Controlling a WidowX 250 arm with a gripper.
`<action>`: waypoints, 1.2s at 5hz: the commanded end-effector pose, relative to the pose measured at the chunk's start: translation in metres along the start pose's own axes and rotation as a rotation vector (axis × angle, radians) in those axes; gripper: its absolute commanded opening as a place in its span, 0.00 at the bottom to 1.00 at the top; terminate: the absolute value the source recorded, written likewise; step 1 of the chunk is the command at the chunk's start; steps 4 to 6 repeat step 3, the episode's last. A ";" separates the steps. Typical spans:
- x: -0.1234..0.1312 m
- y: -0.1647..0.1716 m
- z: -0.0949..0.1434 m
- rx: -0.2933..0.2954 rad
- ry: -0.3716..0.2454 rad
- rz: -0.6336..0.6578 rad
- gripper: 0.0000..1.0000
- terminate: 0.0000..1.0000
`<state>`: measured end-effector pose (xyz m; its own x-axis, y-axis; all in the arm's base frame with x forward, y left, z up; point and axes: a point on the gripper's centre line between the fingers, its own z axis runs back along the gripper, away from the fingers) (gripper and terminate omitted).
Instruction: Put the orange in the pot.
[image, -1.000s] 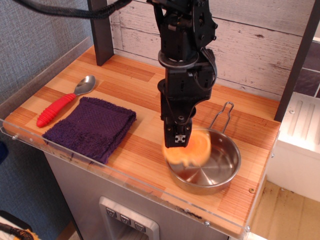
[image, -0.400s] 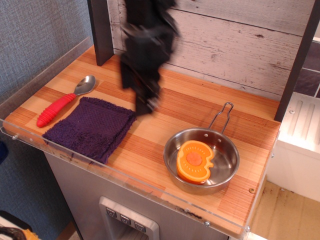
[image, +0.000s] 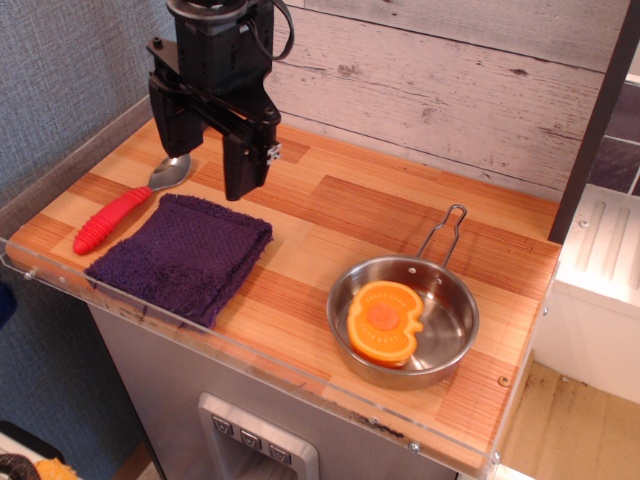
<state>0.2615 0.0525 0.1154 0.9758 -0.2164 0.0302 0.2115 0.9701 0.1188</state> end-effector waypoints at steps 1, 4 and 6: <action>-0.024 -0.010 0.001 -0.071 -0.056 0.059 1.00 0.00; -0.024 -0.010 0.001 -0.071 -0.056 0.059 1.00 1.00; -0.024 -0.010 0.001 -0.071 -0.056 0.059 1.00 1.00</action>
